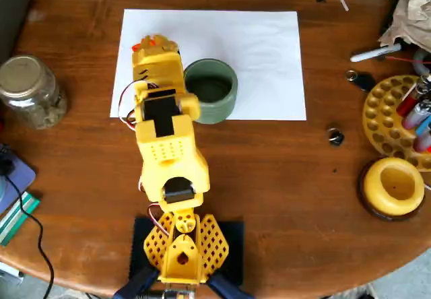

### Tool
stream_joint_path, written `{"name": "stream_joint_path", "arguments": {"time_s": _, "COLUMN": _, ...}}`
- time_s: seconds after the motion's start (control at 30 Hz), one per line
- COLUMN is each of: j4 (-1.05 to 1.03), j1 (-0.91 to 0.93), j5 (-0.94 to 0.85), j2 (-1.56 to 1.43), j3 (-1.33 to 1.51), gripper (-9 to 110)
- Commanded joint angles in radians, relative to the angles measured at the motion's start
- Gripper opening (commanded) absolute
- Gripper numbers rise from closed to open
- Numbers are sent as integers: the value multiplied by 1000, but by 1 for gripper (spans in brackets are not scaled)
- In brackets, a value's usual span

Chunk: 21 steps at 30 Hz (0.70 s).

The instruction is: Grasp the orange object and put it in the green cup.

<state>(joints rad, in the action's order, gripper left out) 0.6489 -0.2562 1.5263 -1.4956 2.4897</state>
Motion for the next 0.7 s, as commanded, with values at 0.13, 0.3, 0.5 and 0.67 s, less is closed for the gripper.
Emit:
{"name": "stream_joint_path", "arguments": {"time_s": 0.13, "j4": 11, "j1": -37, "j5": 6, "j2": 0, "j3": -54, "gripper": 15}}
{"name": "stream_joint_path", "arguments": {"time_s": 0.3, "j4": 9, "j1": -51, "j5": 6, "j2": 20, "j3": -72, "gripper": 21}}
{"name": "stream_joint_path", "arguments": {"time_s": 0.5, "j4": 6, "j1": -80, "j5": 12, "j2": 64, "j3": -101, "gripper": 27}}
{"name": "stream_joint_path", "arguments": {"time_s": 0.67, "j4": -25, "j1": -98, "j5": 17, "j2": 92, "j3": -126, "gripper": 27}}
